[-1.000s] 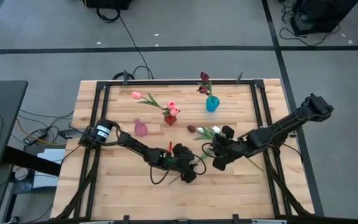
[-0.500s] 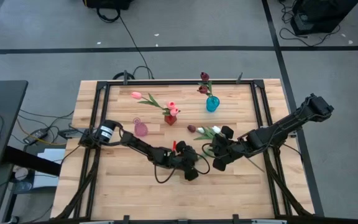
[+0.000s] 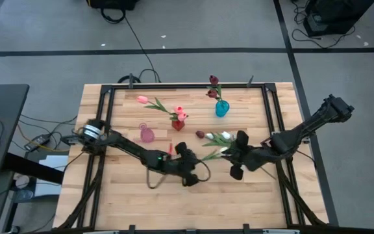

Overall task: Sort flowers into vase by color
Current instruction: Put the bottom white tulip into the pink vase

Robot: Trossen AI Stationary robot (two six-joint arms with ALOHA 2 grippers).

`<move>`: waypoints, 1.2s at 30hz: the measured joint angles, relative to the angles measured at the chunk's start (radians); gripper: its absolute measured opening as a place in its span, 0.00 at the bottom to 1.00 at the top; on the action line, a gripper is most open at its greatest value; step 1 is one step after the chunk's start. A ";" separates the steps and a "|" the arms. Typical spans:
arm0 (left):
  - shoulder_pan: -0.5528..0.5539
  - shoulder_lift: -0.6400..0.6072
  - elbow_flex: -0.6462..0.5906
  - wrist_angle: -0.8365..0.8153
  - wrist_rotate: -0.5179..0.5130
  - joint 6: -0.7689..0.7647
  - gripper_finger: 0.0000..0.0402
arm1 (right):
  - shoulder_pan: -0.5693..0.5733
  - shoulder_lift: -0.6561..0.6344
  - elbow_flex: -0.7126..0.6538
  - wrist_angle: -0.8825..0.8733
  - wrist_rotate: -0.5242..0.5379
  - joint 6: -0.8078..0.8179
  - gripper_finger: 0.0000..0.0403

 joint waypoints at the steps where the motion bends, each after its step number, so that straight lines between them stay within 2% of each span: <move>1: -0.004 -0.037 -0.051 0.044 -0.005 0.001 0.00 | 0.015 -0.021 0.000 0.002 0.026 -0.001 0.20; 6: -0.024 -0.223 -0.321 0.364 -0.007 -0.001 0.00 | 0.071 -0.081 0.000 0.006 0.149 -0.019 0.20; 10: -0.046 -0.335 -0.497 0.593 -0.020 0.001 0.00 | 0.078 -0.069 0.000 0.017 0.160 -0.019 0.20; 14: -0.086 -0.404 -0.607 0.839 -0.033 0.072 0.00 | 0.062 -0.022 0.000 0.060 0.136 -0.036 0.20; 20: -0.178 -0.493 -0.698 1.113 -0.068 0.325 0.00 | 0.044 0.029 0.000 0.093 0.124 -0.064 0.20; 23: -0.212 -0.544 -0.726 1.155 -0.123 0.426 0.00 | 0.036 0.033 0.000 0.115 0.115 -0.067 0.20; 27: -0.218 -0.584 -0.736 1.160 -0.142 0.462 0.00 | 0.021 0.052 0.000 0.198 0.083 -0.117 0.19; 36: -0.194 -0.539 -0.717 1.133 -0.129 0.364 0.00 | -0.056 0.201 0.000 0.688 0.008 -0.438 0.20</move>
